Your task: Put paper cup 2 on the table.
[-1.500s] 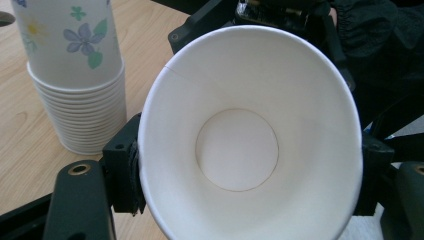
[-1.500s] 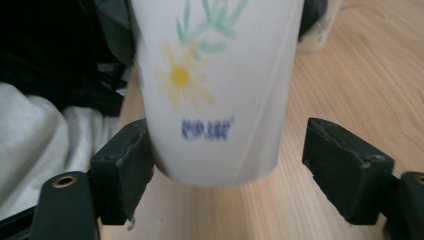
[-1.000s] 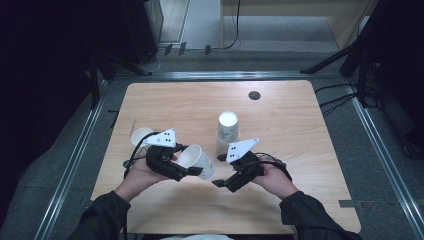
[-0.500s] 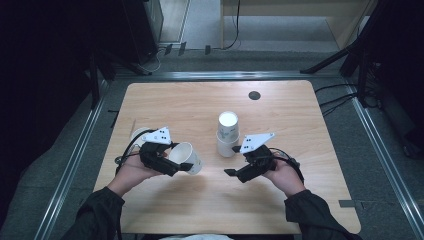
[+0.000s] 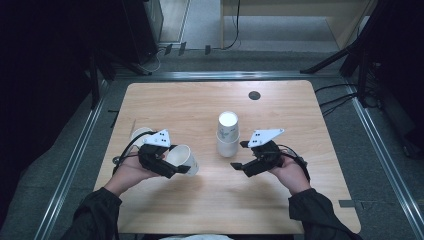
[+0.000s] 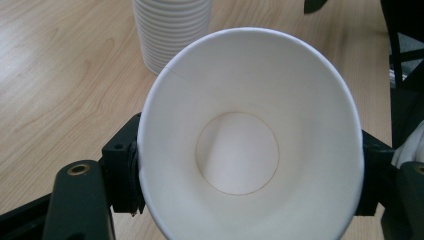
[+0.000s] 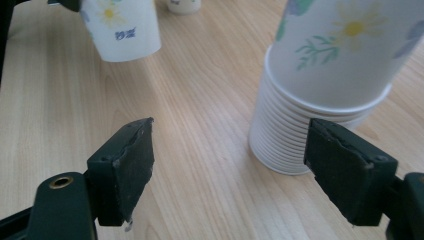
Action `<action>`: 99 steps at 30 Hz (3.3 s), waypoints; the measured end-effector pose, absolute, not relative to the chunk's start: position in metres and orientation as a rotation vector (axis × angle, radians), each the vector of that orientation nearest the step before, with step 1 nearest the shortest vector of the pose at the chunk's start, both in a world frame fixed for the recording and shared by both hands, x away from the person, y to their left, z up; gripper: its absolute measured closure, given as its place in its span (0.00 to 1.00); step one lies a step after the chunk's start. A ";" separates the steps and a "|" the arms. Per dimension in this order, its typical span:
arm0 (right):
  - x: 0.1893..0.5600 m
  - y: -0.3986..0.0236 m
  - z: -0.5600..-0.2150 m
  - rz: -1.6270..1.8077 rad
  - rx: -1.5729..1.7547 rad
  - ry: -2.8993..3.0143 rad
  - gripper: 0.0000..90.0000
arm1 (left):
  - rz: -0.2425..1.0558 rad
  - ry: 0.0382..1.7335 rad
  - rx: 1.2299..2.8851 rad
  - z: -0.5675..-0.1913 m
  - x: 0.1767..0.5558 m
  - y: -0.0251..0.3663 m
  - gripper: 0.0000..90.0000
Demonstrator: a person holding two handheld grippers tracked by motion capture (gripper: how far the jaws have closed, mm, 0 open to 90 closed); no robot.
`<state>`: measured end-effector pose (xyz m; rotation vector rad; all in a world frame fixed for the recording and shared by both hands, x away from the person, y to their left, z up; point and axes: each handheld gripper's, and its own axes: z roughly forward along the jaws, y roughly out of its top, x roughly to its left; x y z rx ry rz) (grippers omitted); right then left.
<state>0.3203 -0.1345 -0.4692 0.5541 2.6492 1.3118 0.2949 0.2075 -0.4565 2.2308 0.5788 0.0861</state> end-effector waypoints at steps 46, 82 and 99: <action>0.367 -0.184 -0.462 1.262 0.744 2.520 0.23 | 0.165 0.746 2.238 -0.474 0.283 0.275 0.25; 0.366 -0.180 -0.465 1.214 0.717 2.552 0.23 | 0.203 0.870 2.349 -0.491 0.291 0.293 0.24; 0.366 -0.179 -0.466 1.203 0.707 2.557 0.23 | 0.199 0.865 2.392 -0.495 0.292 0.291 0.23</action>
